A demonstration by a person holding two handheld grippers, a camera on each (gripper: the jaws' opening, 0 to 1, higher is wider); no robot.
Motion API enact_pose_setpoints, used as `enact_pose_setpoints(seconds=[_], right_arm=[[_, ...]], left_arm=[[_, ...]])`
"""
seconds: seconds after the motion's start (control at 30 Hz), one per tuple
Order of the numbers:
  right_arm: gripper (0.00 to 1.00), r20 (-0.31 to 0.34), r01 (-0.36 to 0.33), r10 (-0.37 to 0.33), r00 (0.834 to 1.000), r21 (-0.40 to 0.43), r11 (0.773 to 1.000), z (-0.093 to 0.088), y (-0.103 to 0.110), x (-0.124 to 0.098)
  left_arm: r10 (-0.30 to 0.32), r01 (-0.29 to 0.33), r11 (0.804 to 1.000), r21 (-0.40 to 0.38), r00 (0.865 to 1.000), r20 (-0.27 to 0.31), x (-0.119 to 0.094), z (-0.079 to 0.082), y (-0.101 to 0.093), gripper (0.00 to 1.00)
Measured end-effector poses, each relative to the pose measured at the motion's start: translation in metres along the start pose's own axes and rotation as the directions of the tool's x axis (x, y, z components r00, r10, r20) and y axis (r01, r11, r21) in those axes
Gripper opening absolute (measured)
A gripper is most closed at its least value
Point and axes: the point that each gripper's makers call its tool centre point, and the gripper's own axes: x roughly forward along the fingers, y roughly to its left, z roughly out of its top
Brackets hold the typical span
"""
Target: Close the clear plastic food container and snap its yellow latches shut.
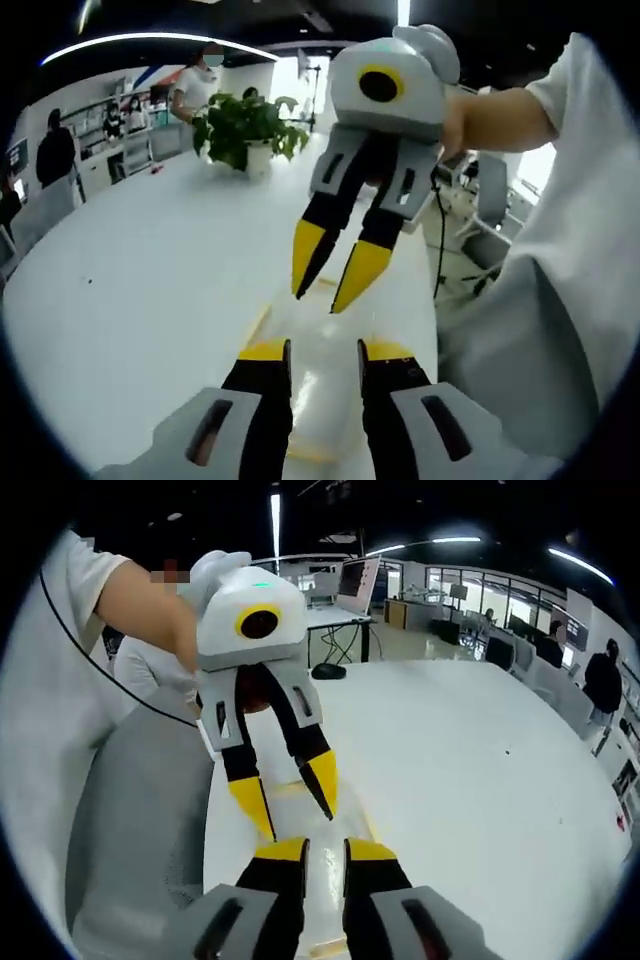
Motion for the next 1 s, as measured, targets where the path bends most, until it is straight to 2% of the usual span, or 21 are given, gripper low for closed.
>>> enact_pose_setpoints(seconds=[0.07,0.17,0.43,0.8,1.0], right_arm=[[0.09,-0.021,0.005,-0.005,1.000,-0.019,1.000,-0.004,-0.002,0.003],[0.09,-0.045,0.000,-0.002,0.999,-0.041,0.999,-0.007,-0.001,0.009],[0.06,-0.080,-0.007,0.000,0.997,-0.086,0.996,-0.011,-0.003,0.021],[0.07,-0.111,0.001,-0.012,0.994,-0.101,0.995,-0.014,-0.014,0.027],[0.15,-0.126,0.015,-0.029,0.992,-0.106,0.994,-0.017,-0.021,0.030]], left_arm=[[-0.020,0.020,1.000,0.019,1.000,-0.004,0.002,-0.001,-0.004,0.14],[-0.019,0.019,0.999,0.027,1.000,-0.012,0.005,-0.003,-0.004,0.14],[-0.025,0.027,0.998,0.064,0.999,-0.028,0.012,-0.009,-0.008,0.01],[-0.042,0.045,0.997,0.067,0.998,-0.048,0.019,-0.018,-0.016,0.00],[-0.050,0.054,0.996,0.075,0.997,-0.055,0.021,-0.022,-0.023,0.02]])
